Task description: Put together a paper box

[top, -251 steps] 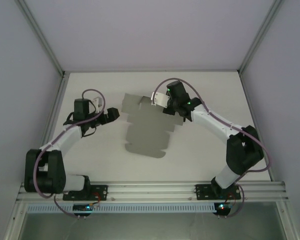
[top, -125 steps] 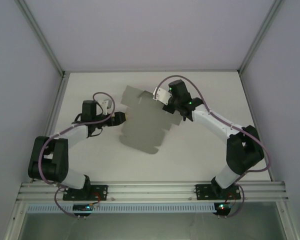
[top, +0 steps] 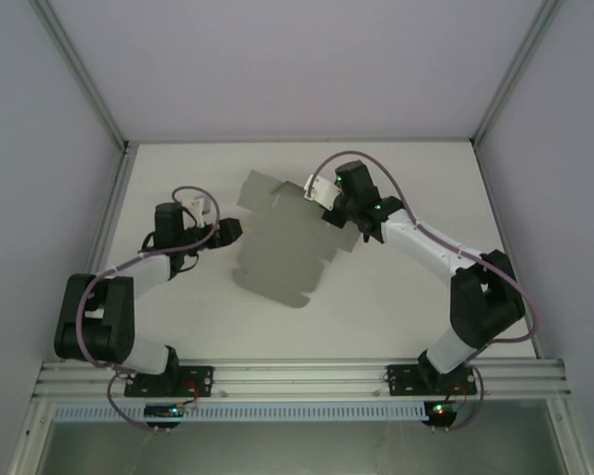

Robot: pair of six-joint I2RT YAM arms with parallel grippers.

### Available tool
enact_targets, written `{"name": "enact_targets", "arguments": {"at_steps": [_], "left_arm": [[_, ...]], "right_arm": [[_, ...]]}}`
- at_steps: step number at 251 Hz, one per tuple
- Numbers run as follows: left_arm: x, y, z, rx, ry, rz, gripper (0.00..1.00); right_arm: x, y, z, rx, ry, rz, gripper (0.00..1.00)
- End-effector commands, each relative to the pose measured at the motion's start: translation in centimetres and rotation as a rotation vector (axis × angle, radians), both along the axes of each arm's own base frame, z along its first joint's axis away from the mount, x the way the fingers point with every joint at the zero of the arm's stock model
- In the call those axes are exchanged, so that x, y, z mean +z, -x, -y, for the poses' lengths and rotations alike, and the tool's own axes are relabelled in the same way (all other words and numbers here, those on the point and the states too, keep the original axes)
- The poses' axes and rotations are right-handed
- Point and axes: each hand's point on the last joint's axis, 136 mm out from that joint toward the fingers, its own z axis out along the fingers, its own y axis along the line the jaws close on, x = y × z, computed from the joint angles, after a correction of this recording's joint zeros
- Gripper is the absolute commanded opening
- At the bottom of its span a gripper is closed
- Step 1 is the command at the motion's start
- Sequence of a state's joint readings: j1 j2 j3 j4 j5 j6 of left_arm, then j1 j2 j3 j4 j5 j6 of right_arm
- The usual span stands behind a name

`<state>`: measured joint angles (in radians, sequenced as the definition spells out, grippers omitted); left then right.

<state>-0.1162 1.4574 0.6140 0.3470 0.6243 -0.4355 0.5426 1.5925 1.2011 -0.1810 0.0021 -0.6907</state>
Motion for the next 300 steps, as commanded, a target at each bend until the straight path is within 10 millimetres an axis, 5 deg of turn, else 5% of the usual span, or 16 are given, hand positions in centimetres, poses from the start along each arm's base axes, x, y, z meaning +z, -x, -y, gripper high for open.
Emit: {"name": "enact_targets", "arguments": {"at_steps": [1, 8, 102, 195, 237, 268, 300], "left_arm": [[3.0, 0.3, 2.7, -0.136, 0.093, 0.107, 0.9], [3.3, 0.4, 3.0, -0.151, 0.104, 0.119, 0.9], [5.4, 0.3, 6.5, -0.288, 0.191, 0.161, 0.89], [3.7, 2.0, 7.6, -0.365, 0.232, 0.121, 0.73], [4.0, 1.7, 6.5, -0.303, 0.202, 0.128, 0.84], [5.4, 0.6, 4.1, -0.185, 0.143, 0.154, 0.98], [7.0, 0.6, 1.3, -0.089, 0.084, 0.186, 1.0]], "right_arm": [[2.0, -0.8, 0.0, -0.045, -0.06, 0.059, 0.0], [0.8, -0.5, 0.1, -0.051, -0.051, 0.042, 0.0], [-0.1, 1.2, -3.2, -0.063, -0.04, 0.079, 0.0], [0.9, 1.6, -4.2, -0.069, -0.111, 0.082, 0.0], [0.6, 1.2, -3.4, -0.082, -0.114, 0.068, 0.0], [0.3, 1.4, -3.2, -0.076, -0.117, 0.057, 0.0], [0.0, 1.5, -3.0, -0.08, -0.112, 0.05, 0.0]]}}
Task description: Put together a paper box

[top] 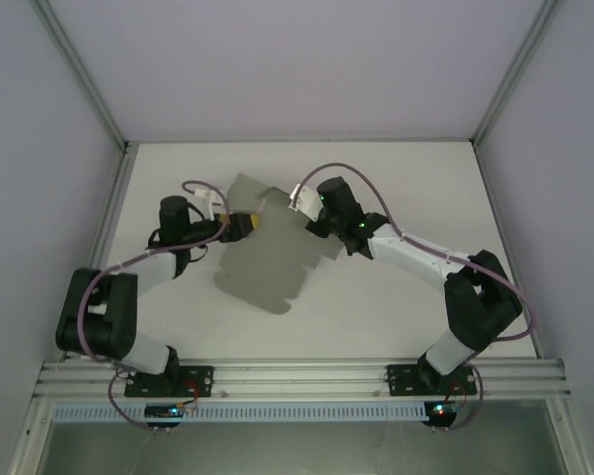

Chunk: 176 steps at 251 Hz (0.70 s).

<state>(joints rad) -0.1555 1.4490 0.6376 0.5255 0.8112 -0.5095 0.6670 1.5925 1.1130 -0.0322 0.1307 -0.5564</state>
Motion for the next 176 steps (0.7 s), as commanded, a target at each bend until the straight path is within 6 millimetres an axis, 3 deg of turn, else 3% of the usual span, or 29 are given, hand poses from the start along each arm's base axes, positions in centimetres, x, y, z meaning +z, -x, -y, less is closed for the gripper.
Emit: {"name": "enact_targets", "arguments": {"at_steps": [1, 46, 67, 116, 176], "left_arm": [[1.6, -0.1, -2.6, 0.103, -0.064, 0.043, 1.0], [-0.2, 0.5, -7.1, 0.287, -0.206, -0.045, 1.0], [-1.0, 0.8, -8.1, 0.324, -0.203, -0.076, 1.0], [0.2, 2.0, -4.0, 0.075, -0.033, -0.013, 0.99], [-0.6, 2.2, -1.4, -0.064, 0.027, -0.032, 0.87]], "right_arm": [[0.9, -0.2, 0.3, -0.022, -0.046, 0.013, 0.0], [0.8, 0.0, 0.6, -0.018, -0.05, 0.011, 0.0], [0.7, 0.2, 0.6, -0.014, -0.052, 0.006, 0.0], [1.1, 0.0, 0.5, -0.021, -0.055, 0.017, 0.0], [2.0, 0.2, -0.1, -0.001, -0.08, 0.035, 0.0]]}}
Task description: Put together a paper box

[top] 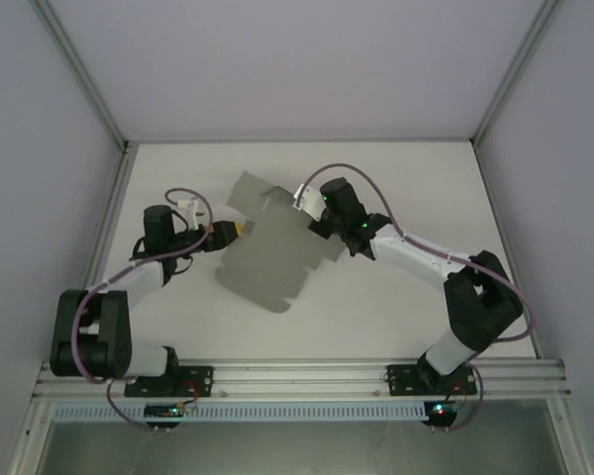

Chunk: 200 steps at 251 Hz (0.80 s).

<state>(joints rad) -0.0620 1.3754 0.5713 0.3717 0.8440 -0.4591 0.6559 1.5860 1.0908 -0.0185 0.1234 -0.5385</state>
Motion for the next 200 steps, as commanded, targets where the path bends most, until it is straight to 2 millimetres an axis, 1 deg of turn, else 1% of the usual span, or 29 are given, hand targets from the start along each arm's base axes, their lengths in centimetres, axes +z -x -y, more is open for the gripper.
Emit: {"name": "enact_targets", "arguments": {"at_steps": [1, 42, 60, 83, 111, 130, 140, 145, 166, 184, 200], "left_arm": [[1.9, 0.3, 1.9, -0.111, 0.059, 0.076, 0.87], [1.9, 0.2, 3.8, -0.178, 0.077, 0.098, 0.82], [1.9, 0.1, 4.6, -0.209, 0.107, 0.1, 0.74], [1.7, -0.3, 5.1, -0.23, 0.146, 0.071, 0.53], [1.8, -0.3, 5.6, -0.252, 0.186, 0.07, 0.32], [1.7, -0.6, 5.5, -0.224, 0.188, 0.059, 0.16], [1.4, -1.0, 5.3, -0.194, 0.182, 0.043, 0.05], [1.4, -1.1, 5.2, -0.18, 0.18, 0.036, 0.01], [0.3, -2.0, 4.5, -0.09, 0.156, -0.047, 0.0], [-1.6, -3.1, 3.5, 0.031, 0.113, -0.191, 0.0], [-3.2, -3.4, 3.0, 0.105, 0.095, -0.304, 0.0]], "right_arm": [[2.4, 0.2, -0.6, 0.014, -0.064, 0.045, 0.0], [2.6, 0.5, -1.3, 0.033, -0.08, 0.05, 0.0], [2.8, 0.8, -1.7, 0.05, -0.1, 0.046, 0.0], [3.0, 1.0, -2.1, 0.063, -0.117, 0.047, 0.0], [3.2, 1.3, -2.6, 0.086, -0.134, 0.049, 0.0], [3.3, 1.3, -2.6, 0.082, -0.131, 0.05, 0.0], [3.3, 1.4, -2.6, 0.085, -0.131, 0.05, 0.0], [3.3, 1.4, -2.7, 0.089, -0.132, 0.051, 0.0], [3.1, 2.2, -3.1, 0.125, -0.102, 0.058, 0.0], [2.8, 3.1, -3.6, 0.165, -0.044, 0.084, 0.0], [2.4, 4.3, -4.1, 0.218, 0.019, 0.116, 0.0]]}}
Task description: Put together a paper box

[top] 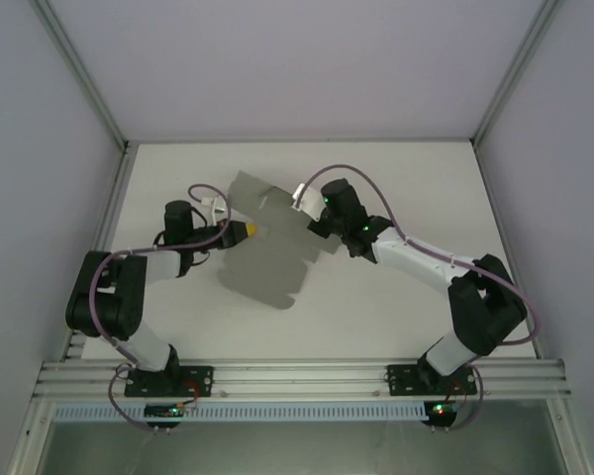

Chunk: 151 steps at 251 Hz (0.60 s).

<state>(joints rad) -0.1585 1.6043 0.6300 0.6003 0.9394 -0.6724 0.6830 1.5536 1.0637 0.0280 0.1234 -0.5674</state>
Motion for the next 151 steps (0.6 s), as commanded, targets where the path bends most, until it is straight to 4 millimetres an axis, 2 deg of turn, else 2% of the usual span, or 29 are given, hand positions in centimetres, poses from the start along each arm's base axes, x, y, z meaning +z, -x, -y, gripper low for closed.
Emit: {"name": "enact_targets", "arguments": {"at_steps": [1, 43, 78, 143, 151], "left_arm": [[-1.8, -2.4, -1.7, 0.205, -0.078, -0.196, 0.0], [-4.1, -2.5, -2.8, 0.329, -0.13, -0.366, 0.0], [-4.8, -2.8, -3.2, 0.388, -0.111, -0.461, 0.0], [-6.0, -2.4, -2.3, 0.367, -0.063, -0.563, 0.0], [-6.1, -2.3, -2.4, 0.365, -0.067, -0.56, 0.07]], "right_arm": [[1.2, 3.5, -3.2, 0.176, 0.037, 0.067, 0.0], [-0.2, 6.2, -4.4, 0.257, 0.196, 0.096, 0.0], [-1.3, 7.7, -5.1, 0.28, 0.287, 0.112, 0.0], [-3.0, 7.5, -5.1, 0.245, 0.393, 0.125, 0.0], [-3.0, 7.2, -4.8, 0.234, 0.391, 0.127, 0.0]]}}
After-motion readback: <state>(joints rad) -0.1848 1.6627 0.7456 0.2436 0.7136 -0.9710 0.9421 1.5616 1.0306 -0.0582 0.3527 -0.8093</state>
